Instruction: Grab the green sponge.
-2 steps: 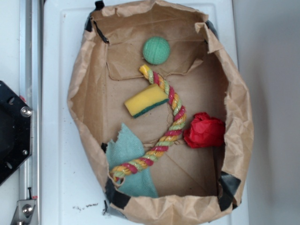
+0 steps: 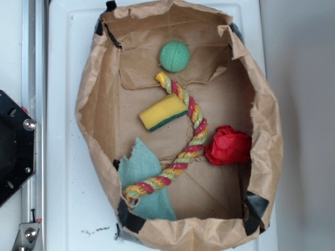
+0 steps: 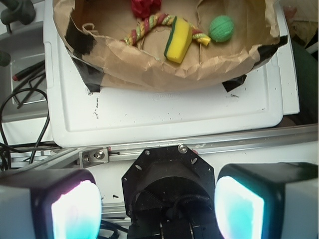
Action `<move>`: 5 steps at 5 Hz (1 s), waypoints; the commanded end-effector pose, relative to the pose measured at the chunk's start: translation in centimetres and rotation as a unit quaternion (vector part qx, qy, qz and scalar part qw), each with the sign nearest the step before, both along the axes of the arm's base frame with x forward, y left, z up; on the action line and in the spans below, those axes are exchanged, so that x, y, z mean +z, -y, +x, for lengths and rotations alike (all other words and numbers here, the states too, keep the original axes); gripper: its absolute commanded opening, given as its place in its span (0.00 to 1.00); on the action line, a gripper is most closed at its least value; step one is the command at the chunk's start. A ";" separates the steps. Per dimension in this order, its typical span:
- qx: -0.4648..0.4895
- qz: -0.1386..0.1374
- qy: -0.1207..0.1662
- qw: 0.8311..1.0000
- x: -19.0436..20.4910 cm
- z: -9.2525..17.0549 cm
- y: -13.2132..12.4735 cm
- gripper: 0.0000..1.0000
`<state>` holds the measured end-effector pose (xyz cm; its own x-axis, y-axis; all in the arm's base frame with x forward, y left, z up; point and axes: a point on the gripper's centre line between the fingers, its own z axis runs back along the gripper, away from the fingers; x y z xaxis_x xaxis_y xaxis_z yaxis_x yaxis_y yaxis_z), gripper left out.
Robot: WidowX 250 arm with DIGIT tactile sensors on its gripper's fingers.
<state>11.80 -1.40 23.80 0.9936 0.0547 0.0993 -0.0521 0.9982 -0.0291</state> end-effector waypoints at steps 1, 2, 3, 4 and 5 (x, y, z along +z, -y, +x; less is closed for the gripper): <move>0.042 0.002 0.059 0.997 0.8 8.5 -4.3 1.00; 0.032 -0.001 0.068 0.997 -1.3 11.2 -5.9 1.00; 0.020 -0.012 0.107 0.994 -4.1 12.4 -7.5 1.00; 0.023 -0.014 0.127 0.992 -6.2 13.5 -7.4 1.00; 0.023 -0.014 0.127 0.992 -6.2 13.5 -7.4 1.00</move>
